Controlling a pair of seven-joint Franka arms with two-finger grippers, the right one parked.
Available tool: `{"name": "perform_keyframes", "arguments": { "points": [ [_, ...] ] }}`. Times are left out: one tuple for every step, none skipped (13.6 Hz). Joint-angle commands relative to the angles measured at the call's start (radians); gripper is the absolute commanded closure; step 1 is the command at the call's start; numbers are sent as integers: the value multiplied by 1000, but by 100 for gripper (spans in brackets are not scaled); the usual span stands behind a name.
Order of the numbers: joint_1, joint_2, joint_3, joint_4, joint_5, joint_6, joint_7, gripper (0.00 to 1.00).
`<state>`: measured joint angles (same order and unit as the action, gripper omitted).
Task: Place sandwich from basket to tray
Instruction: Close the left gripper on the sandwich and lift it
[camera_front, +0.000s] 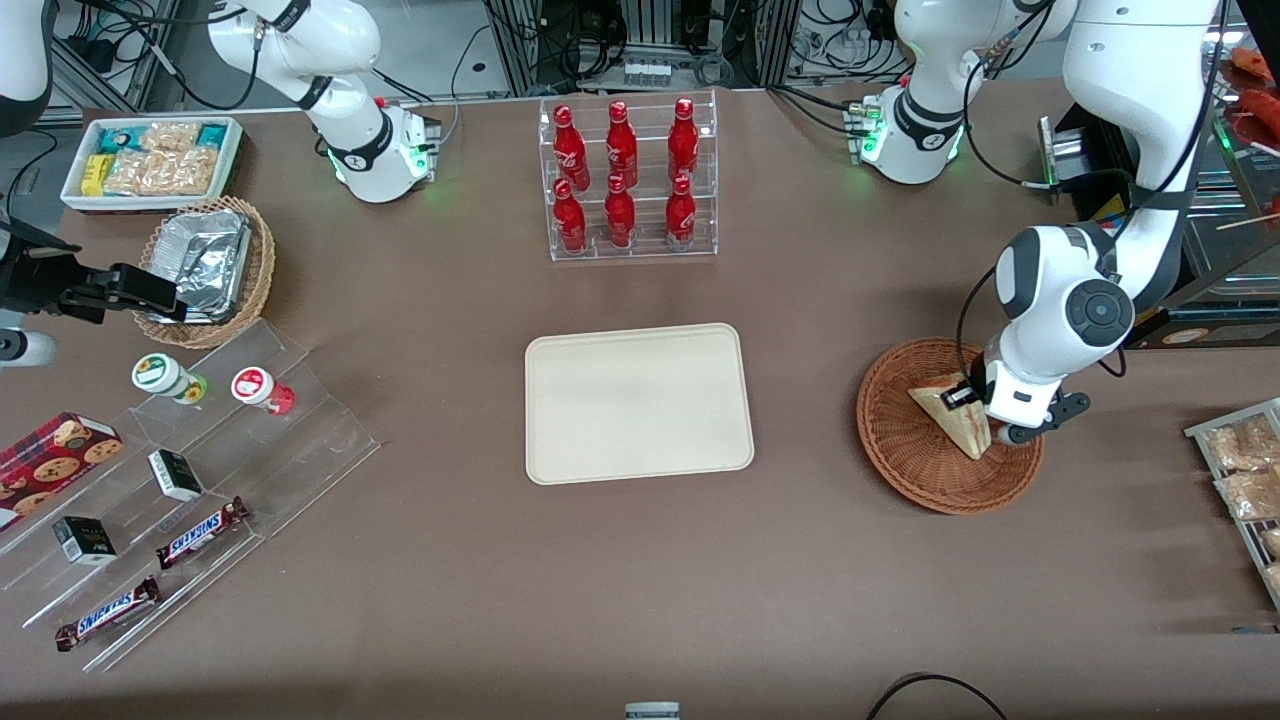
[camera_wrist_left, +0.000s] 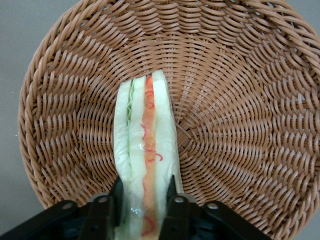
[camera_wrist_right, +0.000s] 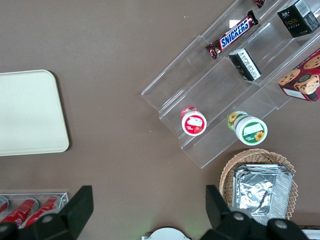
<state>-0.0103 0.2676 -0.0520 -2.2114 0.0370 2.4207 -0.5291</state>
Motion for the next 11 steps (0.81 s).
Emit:
{"name": "perform_keyframes", "arguments": {
  "points": [
    [3,-16,-8,4,0,-1,-9,99],
    [0,-28,-9,22,1,-29,-9,100],
    [-8,-37,-11,50,6,-76,-9,100],
    [-16,-47,-12,89,7,-136,-8,100],
    [-32,-56,-12,140,7,-203,-5,100],
    [-39,-56,-14,195,7,-269,-3,100],
    [-65,-56,-14,250,9,-326,-3,100],
    [-92,-54,-14,298,11,-377,-3,100],
    [-117,-53,-14,344,11,-417,-6,100],
    [-143,-48,-15,390,11,-454,-9,100],
    [-180,-44,-15,427,9,-481,-9,100]
  ]
}}
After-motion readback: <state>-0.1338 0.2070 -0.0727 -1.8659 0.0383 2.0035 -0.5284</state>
